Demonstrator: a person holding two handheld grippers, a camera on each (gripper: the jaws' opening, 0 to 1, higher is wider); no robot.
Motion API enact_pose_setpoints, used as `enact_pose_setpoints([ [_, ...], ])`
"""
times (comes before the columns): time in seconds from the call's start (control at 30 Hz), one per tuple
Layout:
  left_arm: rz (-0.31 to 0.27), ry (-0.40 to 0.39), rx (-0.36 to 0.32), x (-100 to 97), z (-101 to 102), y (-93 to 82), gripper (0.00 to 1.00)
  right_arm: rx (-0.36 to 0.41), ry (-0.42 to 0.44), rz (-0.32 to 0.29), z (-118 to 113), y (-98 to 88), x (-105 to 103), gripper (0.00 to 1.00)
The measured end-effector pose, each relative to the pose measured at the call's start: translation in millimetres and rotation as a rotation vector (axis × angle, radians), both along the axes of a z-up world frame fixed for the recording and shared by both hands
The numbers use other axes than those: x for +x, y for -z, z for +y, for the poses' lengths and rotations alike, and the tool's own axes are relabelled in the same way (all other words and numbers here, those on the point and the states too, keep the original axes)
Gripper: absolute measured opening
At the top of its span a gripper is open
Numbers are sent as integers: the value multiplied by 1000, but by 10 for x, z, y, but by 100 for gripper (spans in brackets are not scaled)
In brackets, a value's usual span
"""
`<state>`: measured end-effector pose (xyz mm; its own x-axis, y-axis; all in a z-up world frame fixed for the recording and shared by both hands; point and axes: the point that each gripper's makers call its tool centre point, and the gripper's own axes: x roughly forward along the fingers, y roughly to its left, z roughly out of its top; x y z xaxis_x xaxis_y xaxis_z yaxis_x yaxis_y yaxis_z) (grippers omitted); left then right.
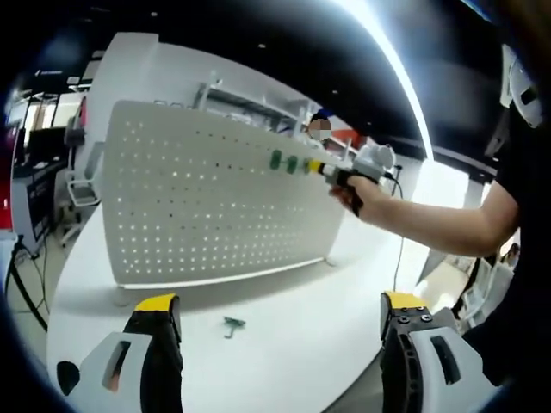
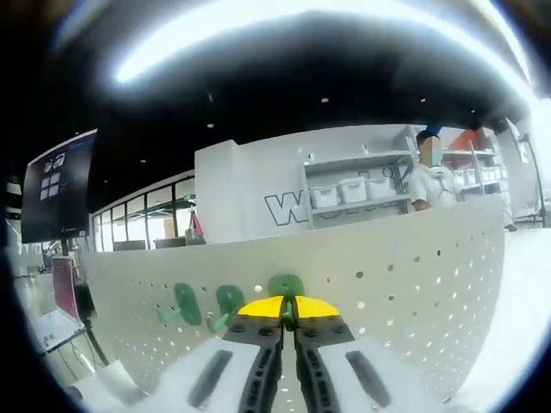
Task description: Insert the hook assembly into the mounting plate slot until the hook locks in place.
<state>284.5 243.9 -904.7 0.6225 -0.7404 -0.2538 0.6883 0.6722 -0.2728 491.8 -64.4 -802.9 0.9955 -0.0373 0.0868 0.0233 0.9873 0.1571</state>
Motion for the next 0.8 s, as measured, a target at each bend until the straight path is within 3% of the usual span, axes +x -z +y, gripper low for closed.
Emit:
enact_pose_setpoints([
  [0.43,3,-29,-9,-6,72,9,97,-1,34,-2,-31,46,34,0],
  [0.5,2,-35,-7,-7,97,11,97,-34,45,-1,-28,45,46,0],
  [0.8,5,-63,-9,-42,184,44,97,-48,57,6,-26,68,54,0],
])
